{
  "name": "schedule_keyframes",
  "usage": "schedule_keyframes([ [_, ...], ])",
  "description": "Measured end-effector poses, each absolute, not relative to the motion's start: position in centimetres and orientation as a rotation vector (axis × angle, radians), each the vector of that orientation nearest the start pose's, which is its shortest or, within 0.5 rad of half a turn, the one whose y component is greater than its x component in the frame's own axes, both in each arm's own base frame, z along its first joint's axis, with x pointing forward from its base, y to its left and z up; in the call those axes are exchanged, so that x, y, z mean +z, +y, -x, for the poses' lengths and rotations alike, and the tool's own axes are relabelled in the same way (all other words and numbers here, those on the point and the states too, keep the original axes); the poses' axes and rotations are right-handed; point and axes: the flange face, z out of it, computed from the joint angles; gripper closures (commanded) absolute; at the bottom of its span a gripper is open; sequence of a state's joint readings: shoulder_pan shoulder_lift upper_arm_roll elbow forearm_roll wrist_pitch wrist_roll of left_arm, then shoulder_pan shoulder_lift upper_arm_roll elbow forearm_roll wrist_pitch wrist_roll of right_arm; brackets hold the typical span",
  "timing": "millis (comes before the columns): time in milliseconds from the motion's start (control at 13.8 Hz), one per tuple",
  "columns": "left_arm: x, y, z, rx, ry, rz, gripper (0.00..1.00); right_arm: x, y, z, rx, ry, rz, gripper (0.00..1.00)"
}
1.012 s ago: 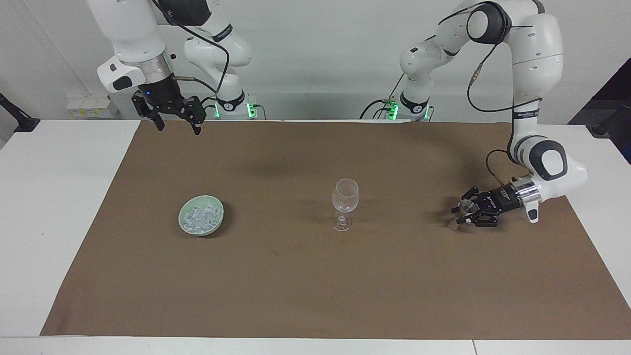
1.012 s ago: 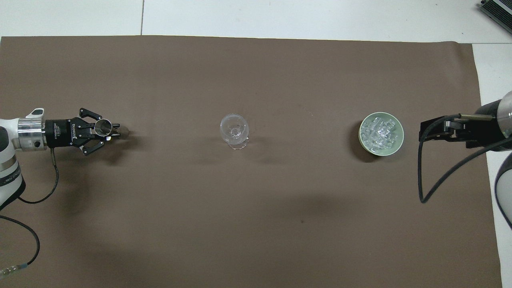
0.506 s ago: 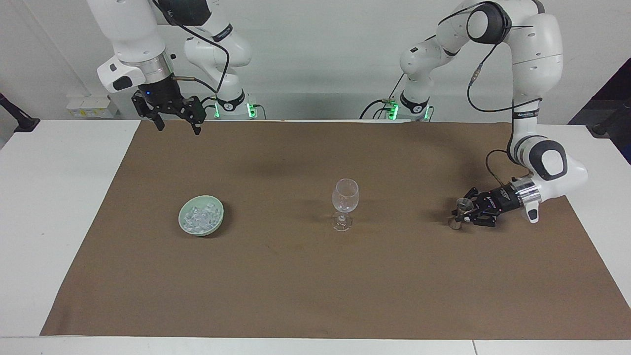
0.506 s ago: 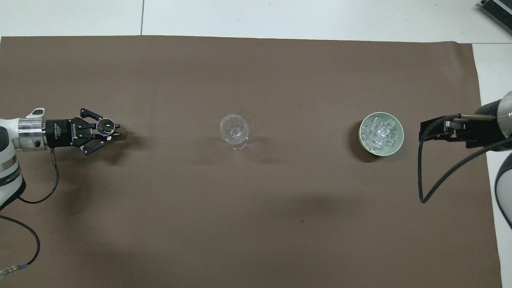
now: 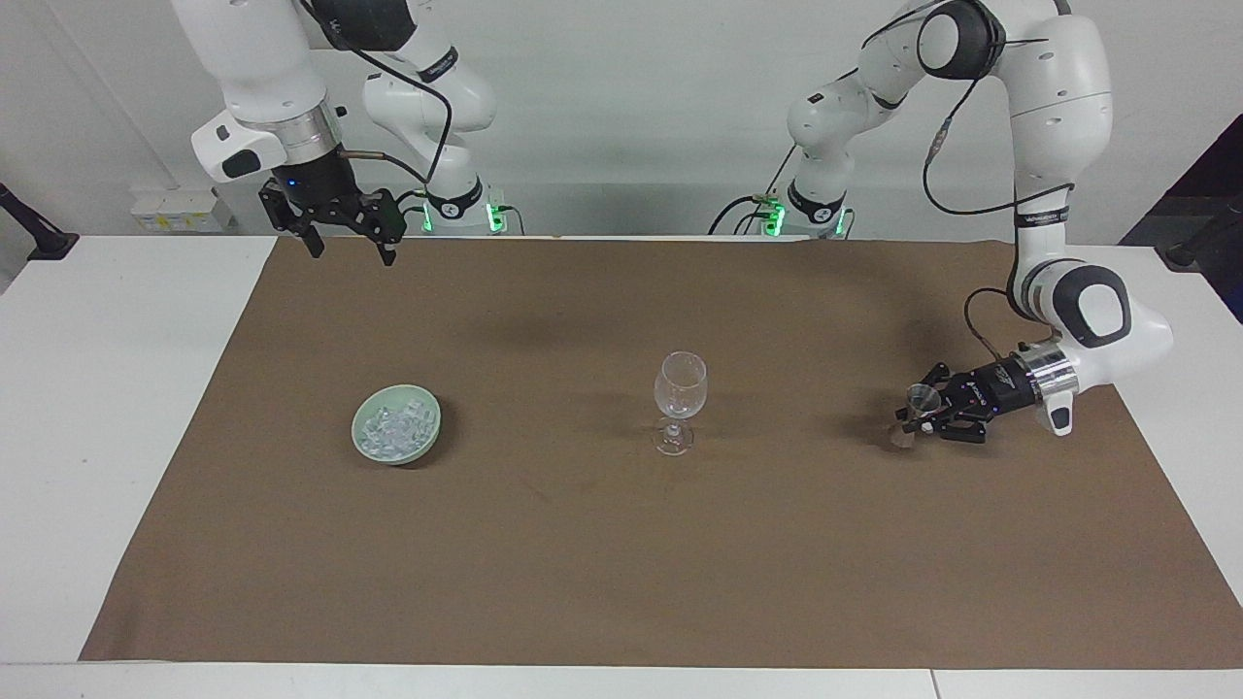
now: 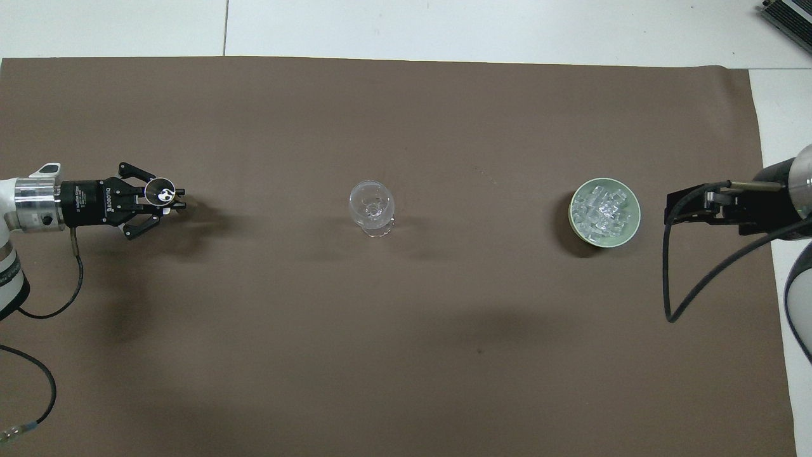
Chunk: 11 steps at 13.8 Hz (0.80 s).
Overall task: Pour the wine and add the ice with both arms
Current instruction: 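Lift the metal cylinder and carry it toward the wine glass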
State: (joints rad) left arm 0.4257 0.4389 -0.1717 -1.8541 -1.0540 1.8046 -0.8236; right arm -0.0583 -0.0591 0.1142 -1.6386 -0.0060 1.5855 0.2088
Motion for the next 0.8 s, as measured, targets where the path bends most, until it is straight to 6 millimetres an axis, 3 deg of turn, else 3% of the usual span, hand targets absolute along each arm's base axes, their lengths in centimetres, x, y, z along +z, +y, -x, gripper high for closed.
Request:
schedule_keyframes([
  [217,33.7,5.9,-61.6,-0.865,1.588,-1.49,1.0,62.6,3.1,-53.6,-0.011,0.241,3.144,0.0],
  [434,37.7,1.7,-62.8,-0.875,1.613,-1.504,1.0,62.6,3.1,-53.6,-0.011,0.241,3.144,0.0],
  [795,41.6,-6.1,-63.9,-0.889,1.649,-1.525,1.0,62.6,3.1,-53.6,-0.011,0.241,3.144,0.0],
])
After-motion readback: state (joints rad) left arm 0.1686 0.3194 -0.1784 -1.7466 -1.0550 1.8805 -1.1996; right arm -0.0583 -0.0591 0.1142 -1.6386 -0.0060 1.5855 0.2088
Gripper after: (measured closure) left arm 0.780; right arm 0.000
